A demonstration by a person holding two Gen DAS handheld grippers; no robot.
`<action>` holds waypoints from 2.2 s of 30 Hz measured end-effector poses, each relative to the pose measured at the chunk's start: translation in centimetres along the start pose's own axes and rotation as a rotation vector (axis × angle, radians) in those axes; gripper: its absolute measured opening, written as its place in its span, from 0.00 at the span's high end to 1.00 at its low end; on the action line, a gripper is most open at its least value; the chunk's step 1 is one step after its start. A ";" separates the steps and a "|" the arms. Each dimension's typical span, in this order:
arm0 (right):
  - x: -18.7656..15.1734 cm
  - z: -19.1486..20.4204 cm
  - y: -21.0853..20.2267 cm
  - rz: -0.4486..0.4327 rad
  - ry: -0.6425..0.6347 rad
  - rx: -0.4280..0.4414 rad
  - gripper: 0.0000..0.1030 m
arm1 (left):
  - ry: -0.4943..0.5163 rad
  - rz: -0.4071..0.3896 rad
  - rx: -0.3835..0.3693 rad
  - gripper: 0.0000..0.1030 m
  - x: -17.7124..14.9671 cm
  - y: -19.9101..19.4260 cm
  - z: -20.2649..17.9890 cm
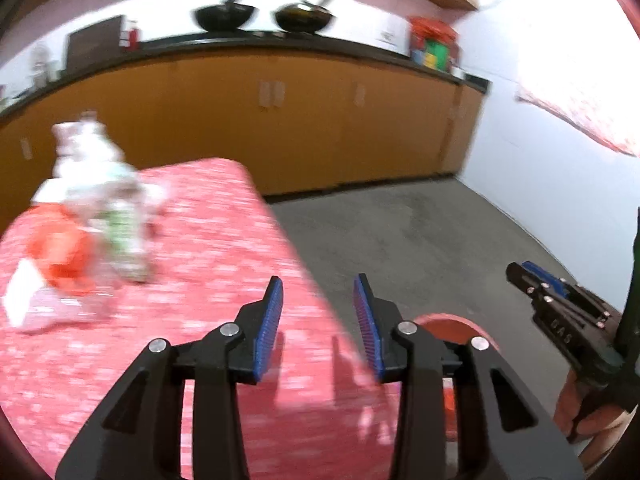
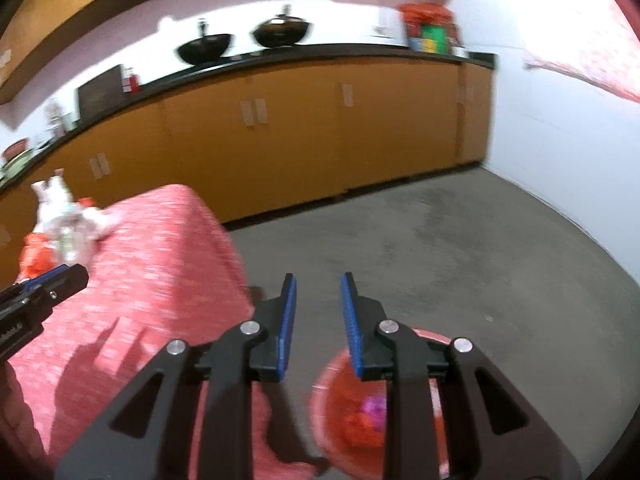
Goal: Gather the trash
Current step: 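Grasp a red bag with the left gripper while the right gripper grasps the white-green bag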
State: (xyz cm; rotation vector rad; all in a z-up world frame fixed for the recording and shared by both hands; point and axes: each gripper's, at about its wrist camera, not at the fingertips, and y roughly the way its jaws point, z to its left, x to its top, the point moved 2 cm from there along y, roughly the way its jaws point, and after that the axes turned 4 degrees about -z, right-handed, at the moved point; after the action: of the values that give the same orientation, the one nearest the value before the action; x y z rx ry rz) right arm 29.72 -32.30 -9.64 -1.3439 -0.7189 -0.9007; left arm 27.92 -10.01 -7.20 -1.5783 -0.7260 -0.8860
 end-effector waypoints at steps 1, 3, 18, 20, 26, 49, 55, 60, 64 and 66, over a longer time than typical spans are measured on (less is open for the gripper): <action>0.4 1.9 0.0 -0.002 -0.017 0.031 0.75 | -0.005 -0.010 0.024 0.62 0.1 -0.5 1.3; 0.9 5.3 0.3 -0.003 -0.046 0.088 0.74 | -0.017 -0.032 0.080 0.59 0.1 -1.7 4.3; 2.3 26.3 6.0 0.084 -0.192 0.389 0.66 | -0.168 -0.065 0.333 0.52 -1.7 -6.0 21.0; 2.3 27.9 6.8 0.097 -0.206 0.407 0.63 | -0.179 -0.071 0.332 0.50 -2.0 -6.4 21.8; 2.0 29.8 9.4 0.145 -0.213 0.411 0.56 | -0.181 -0.087 0.302 0.47 -1.5 -6.5 22.6; 0.6 26.9 8.4 0.120 -0.202 0.375 0.96 | -0.188 -0.052 0.182 0.36 0.9 -0.4 20.9; 0.5 27.2 8.1 0.116 -0.231 0.370 0.96 | -0.189 -0.009 0.146 0.48 0.9 0.6 21.2; 0.5 27.3 8.0 0.119 -0.227 0.369 0.96 | -0.137 0.015 0.142 0.75 0.3 1.1 20.5; 0.4 27.1 7.6 0.113 -0.237 0.367 0.96 | -0.131 0.000 0.155 0.86 0.1 0.3 20.6; 0.3 27.1 7.2 0.105 -0.248 0.363 0.96 | -0.142 -0.005 0.160 0.87 0.0 -0.4 21.0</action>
State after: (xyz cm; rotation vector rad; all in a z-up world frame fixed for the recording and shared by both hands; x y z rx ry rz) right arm 37.84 -5.50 -9.96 -1.1638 -0.9442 -0.4933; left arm 30.88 10.68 -8.77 -1.5073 -0.8803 -0.7061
